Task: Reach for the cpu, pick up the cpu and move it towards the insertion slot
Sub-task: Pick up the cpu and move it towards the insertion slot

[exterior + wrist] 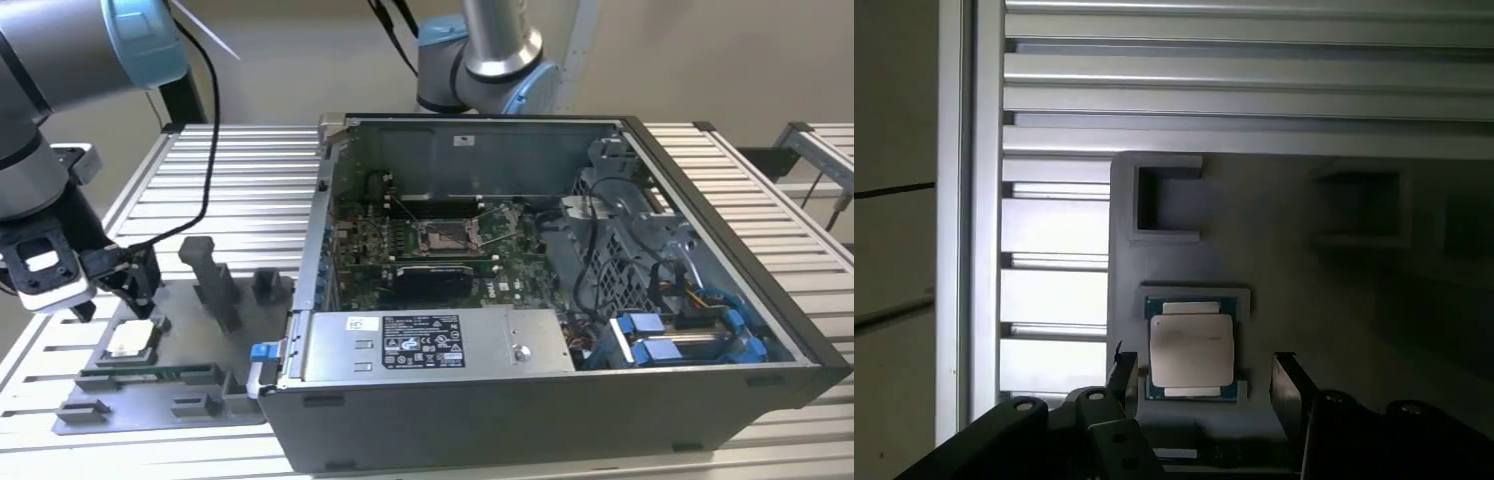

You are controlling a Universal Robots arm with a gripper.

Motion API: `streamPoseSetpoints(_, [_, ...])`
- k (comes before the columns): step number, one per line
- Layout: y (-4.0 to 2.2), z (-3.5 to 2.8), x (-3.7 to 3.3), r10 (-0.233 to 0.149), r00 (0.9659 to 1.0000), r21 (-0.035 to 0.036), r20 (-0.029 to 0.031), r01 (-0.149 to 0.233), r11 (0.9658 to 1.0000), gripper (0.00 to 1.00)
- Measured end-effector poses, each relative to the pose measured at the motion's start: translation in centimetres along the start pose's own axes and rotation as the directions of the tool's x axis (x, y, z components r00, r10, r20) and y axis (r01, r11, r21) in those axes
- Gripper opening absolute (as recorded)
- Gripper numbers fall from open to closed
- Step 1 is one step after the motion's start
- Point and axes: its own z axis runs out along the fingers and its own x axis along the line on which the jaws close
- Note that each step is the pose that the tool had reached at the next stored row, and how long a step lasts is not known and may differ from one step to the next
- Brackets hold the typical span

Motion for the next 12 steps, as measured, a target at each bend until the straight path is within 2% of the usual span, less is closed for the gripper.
streamPoseSetpoints(7, [-0.41,1.07,0.07,-0.002,1.0,0.0,-0.0001,0.002,1.0,1.0])
streamPoseSetpoints(12, [-0.47,1.96,0.08,-0.002,1.0,-0.0001,0.0,0.002,1.0,1.0])
